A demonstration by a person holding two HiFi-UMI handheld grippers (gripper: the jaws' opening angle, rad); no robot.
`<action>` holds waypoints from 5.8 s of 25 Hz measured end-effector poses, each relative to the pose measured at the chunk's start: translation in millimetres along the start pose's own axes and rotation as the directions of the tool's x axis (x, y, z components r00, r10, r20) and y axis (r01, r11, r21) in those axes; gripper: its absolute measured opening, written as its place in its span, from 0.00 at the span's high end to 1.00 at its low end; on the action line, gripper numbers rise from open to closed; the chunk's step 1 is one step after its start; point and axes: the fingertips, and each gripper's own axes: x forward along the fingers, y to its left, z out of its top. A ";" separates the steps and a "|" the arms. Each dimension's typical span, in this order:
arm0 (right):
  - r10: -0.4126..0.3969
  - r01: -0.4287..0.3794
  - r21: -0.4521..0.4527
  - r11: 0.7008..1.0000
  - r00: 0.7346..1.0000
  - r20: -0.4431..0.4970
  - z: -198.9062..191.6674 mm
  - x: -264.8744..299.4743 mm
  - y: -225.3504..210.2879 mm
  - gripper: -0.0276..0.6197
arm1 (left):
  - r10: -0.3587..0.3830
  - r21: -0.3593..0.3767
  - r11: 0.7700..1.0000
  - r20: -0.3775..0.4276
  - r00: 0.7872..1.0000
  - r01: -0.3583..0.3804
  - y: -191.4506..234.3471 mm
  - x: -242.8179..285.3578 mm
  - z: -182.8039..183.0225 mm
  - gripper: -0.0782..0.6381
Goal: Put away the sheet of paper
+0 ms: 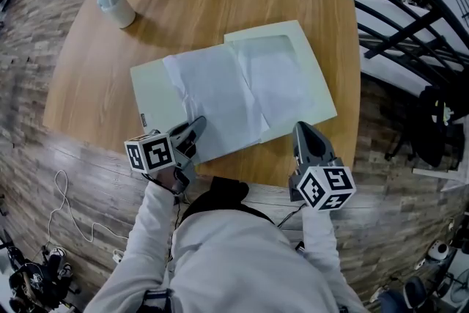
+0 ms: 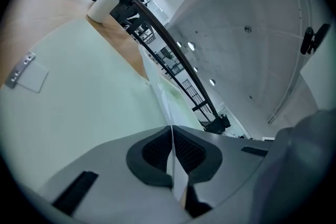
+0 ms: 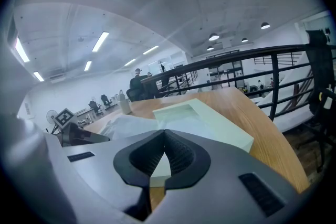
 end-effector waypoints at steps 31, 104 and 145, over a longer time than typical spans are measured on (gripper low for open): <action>0.001 -0.001 -0.002 1.000 1.000 -0.012 -1.8 2.5 -6.0 0.92 | -0.001 -0.049 0.999 -0.069 0.998 -0.003 -0.2 32.9 -6.0 0.87; 0.181 -0.484 -0.242 0.841 0.673 -0.717 -63.4 137.8 46.7 0.91 | 0.065 -0.024 0.997 -0.079 0.995 -0.067 3.6 8.1 -4.6 0.87; 0.014 -0.110 -0.222 0.969 0.919 -0.394 27.1 90.0 -27.8 0.89 | 0.024 -0.004 1.000 -0.193 0.981 -0.025 -21.2 109.1 -21.1 0.87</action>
